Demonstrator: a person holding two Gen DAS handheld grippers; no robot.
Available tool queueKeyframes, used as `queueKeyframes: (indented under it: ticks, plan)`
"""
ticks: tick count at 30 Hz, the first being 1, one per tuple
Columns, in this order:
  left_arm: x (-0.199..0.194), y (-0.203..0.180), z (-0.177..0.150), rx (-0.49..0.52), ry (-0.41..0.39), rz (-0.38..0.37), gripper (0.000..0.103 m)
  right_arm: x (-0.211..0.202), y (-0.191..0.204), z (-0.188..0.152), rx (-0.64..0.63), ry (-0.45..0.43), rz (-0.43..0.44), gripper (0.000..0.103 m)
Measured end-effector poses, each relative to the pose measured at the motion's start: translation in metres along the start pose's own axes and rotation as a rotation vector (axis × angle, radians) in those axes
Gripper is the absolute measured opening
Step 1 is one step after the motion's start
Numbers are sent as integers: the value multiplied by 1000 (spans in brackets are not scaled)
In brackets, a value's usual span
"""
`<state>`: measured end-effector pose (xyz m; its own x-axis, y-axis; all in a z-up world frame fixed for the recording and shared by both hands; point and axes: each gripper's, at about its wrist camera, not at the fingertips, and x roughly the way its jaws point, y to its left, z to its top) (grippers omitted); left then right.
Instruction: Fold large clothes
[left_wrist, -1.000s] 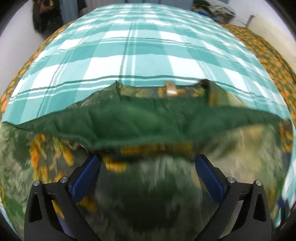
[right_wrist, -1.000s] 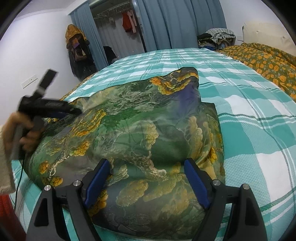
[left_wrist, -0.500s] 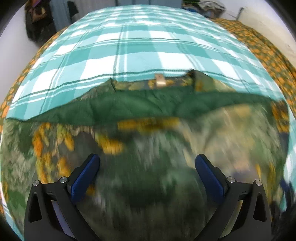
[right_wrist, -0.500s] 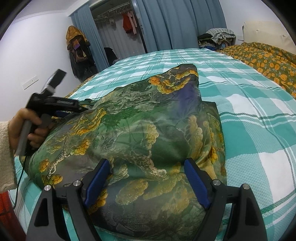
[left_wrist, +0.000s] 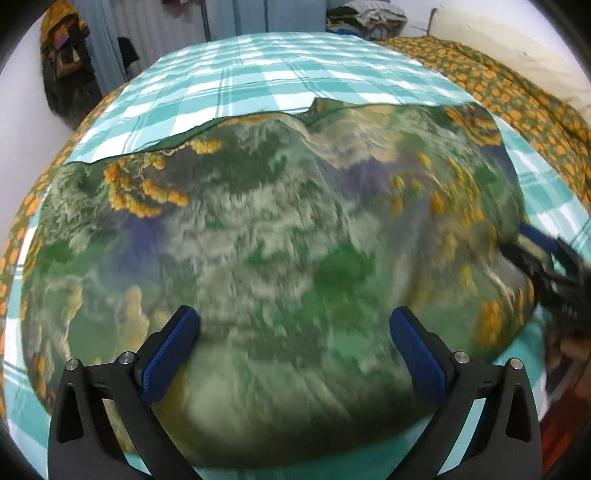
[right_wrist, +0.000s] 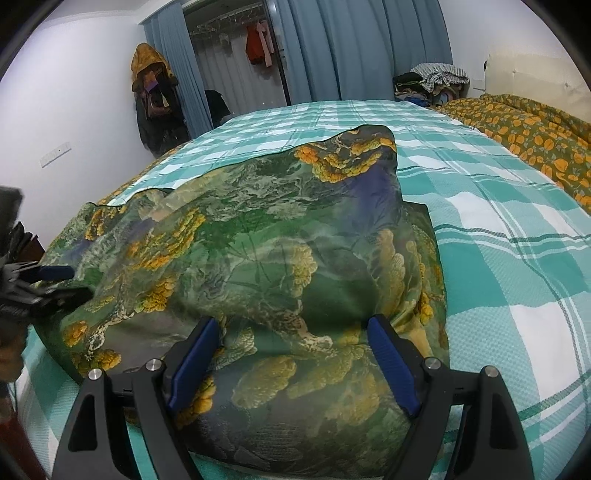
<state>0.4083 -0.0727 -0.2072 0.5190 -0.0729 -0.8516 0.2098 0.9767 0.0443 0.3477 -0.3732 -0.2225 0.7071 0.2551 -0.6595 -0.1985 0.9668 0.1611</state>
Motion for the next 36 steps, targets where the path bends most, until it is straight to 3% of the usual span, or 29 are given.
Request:
queueKeyframes:
  ticks: [5,10,13,17,20,23,25,29,33,36]
  plan:
    - [-18,-10,-25,53,4,-10,102,-3,7,-2,1,1,-37,85]
    - [-41,-15,-58,145,2,13,102,-30,21,-8,21,-8,-130,84]
    - [-58,-9,-67,105,-19,-24,102,-59,24,-21,54,-34,-109,85]
    - [-74,4,-55,-3,-80,-49,102,-81,14,-28,108,-52,-104,85]
    - [-81,3,-41,-30,-122,-46,102,-90,-14,-26,278,-88,-131,85]
    - [-82,-7,-25,-4,-145,-36,102,-83,-50,-35,479,-38,-100,85]
    - [-79,-15,-17,21,-159,-31,102,-79,-61,-44,538,-18,-68,85]
    - [-62,-29,-6,48,-157,-50,102,-71,-67,-52,611,7,23,85]
    - [-21,-43,-3,78,-50,-64,102,-63,-67,-48,632,19,99,85]
    - [-10,-39,-1,57,-35,-59,103,-50,-71,-48,628,84,116,85]
